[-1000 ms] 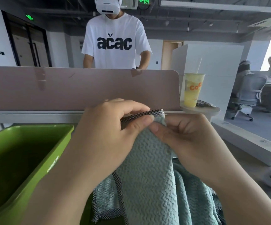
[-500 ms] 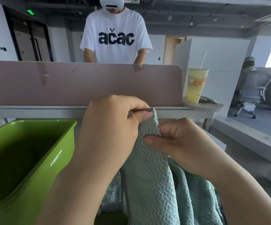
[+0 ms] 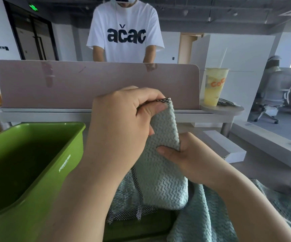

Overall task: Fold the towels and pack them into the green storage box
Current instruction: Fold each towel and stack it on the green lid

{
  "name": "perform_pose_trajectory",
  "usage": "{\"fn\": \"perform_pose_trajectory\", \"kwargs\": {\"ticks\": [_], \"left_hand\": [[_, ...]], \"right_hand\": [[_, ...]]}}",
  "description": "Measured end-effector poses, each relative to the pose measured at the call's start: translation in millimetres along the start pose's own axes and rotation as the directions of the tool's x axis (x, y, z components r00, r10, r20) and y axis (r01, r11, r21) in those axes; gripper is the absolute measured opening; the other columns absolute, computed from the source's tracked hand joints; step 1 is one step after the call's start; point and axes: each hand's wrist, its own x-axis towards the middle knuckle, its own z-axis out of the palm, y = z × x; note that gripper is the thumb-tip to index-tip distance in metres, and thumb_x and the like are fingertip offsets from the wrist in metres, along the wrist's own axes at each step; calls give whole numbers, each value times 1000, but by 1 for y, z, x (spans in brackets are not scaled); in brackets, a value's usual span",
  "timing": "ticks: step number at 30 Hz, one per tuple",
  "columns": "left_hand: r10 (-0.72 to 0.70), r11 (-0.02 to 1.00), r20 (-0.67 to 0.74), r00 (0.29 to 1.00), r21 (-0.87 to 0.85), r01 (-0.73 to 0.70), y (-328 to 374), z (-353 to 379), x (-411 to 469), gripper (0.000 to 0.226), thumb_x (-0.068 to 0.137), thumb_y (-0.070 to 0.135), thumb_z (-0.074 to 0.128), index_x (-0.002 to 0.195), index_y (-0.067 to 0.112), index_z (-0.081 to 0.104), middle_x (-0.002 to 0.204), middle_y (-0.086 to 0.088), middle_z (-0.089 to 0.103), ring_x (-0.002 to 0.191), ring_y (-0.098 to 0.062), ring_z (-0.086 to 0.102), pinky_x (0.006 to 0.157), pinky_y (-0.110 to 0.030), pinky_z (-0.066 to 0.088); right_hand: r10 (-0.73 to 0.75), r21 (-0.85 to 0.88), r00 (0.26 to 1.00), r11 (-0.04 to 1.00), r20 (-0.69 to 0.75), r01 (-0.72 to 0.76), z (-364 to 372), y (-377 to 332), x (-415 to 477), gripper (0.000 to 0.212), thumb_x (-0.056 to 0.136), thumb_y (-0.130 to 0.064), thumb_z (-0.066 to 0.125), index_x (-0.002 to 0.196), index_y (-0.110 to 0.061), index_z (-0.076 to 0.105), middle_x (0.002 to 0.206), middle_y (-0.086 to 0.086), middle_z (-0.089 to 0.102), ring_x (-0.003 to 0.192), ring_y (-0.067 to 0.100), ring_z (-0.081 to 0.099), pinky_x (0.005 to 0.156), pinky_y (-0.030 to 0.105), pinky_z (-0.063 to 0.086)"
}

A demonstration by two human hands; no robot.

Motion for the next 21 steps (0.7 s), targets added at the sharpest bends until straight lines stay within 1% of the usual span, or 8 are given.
{"fn": "perform_pose_trajectory", "kwargs": {"ticks": [5,8,10,14,17,19,20,21], "left_hand": [[53,998,-45,998,33,-51,2,1,0,10,82,21,65,87,26,72,59,2,62,49,-6,62,52,-27,51],[65,997,-87,994,33,-63,2,-2,0,12,82,22,65,90,29,71,60,10,62,49,-7,62,51,-27,51],[69,997,-96,993,41,-65,4,-5,1,21,83,24,63,101,35,63,63,15,63,50,-7,63,52,-27,52],[66,997,-115,991,42,-61,5,-6,3,30,83,25,63,107,41,55,72,12,65,52,-7,64,54,-27,53],[41,999,-167,985,9,-40,4,-8,2,28,84,29,62,109,41,56,68,11,66,52,-6,64,54,-24,55],[10,1000,-199,980,-9,-12,-1,-11,2,18,85,32,60,99,41,65,67,14,67,51,-6,64,56,-22,54],[1,1000,-212,977,-12,-4,-4,-12,2,14,85,31,61,86,41,70,63,13,67,51,-6,64,56,-23,55],[-8,1000,-230,973,-10,6,-6,-12,3,21,86,27,63,79,46,67,60,13,66,50,-6,64,56,-25,55]], "right_hand": [[54,23,999,998,2,-54,4,8,1,21,94,-22,57,94,-4,69,93,8,76,87,21,70,81,39,53],[74,23,997,997,29,-74,8,17,4,20,94,-21,57,96,-5,69,96,10,75,92,24,69,84,40,53],[98,8,994,995,46,-98,10,22,6,20,94,-21,57,97,-4,68,98,12,74,95,26,68,84,38,53],[133,20,988,991,75,-135,16,30,7,17,94,-21,57,99,-8,67,101,10,74,98,26,68,88,45,52],[169,-32,977,986,131,-166,19,37,6,21,90,-28,57,100,-11,65,102,13,72,100,30,66,89,48,51],[204,-72,964,978,172,-194,23,44,8,22,90,-26,58,101,-8,64,104,15,71,100,30,67,89,46,51],[222,-73,956,975,194,-211,24,48,9,17,92,-20,57,100,-7,64,103,14,72,96,25,68,87,41,53],[244,-52,946,970,215,-238,26,50,10,13,94,-13,56,100,-5,64,102,13,72,91,19,68,83,34,56]]}}
